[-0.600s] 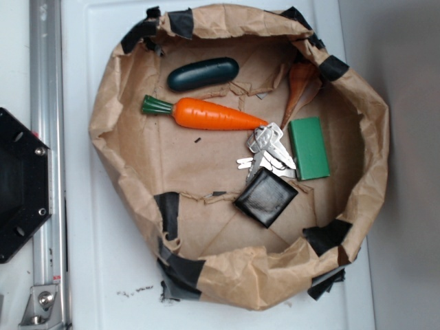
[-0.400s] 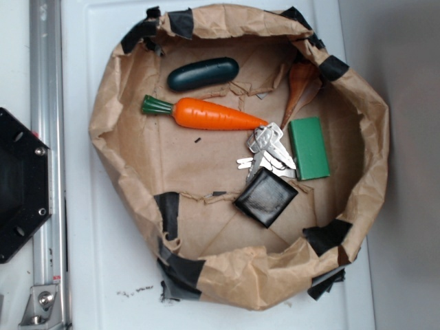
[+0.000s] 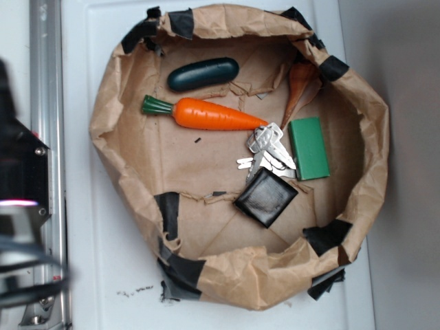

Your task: Grab the black box.

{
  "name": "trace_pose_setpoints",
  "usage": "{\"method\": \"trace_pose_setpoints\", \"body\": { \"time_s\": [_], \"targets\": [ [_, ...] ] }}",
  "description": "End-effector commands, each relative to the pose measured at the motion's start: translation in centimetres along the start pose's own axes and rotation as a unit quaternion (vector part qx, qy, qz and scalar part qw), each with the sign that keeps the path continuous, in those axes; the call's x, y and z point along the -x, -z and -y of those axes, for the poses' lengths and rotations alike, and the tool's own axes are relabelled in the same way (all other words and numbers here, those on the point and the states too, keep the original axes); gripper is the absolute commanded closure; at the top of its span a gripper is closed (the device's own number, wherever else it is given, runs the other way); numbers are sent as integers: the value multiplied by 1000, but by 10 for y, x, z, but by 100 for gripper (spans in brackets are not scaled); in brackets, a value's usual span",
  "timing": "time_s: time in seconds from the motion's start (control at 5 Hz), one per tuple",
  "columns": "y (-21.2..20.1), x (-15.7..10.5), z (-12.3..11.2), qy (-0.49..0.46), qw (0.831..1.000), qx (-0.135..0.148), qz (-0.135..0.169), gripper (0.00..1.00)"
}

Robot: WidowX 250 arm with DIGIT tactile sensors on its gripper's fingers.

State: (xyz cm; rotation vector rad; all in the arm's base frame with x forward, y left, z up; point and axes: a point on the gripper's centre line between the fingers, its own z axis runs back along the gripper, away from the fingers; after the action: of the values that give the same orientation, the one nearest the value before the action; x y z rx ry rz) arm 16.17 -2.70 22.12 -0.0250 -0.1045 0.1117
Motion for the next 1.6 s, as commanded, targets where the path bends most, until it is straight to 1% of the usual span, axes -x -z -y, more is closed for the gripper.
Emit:
{"method": "trace_pose_setpoints", "body": {
  "time_s": [0.0, 0.2, 0.8, 1.0, 1.2, 1.4],
  "targets": [
    [26, -70, 14, -181, 980, 31, 75, 0],
    [51, -81, 2, -299, 946, 52, 114, 0],
    [51, -81, 2, -299, 946, 52, 114, 0],
    [105, -113, 1, -315, 946, 5, 73, 0],
    [148, -124, 2, -301, 952, 5, 56, 0],
    [166, -121, 5, -300, 953, -1, 27, 0]
  ]
}}
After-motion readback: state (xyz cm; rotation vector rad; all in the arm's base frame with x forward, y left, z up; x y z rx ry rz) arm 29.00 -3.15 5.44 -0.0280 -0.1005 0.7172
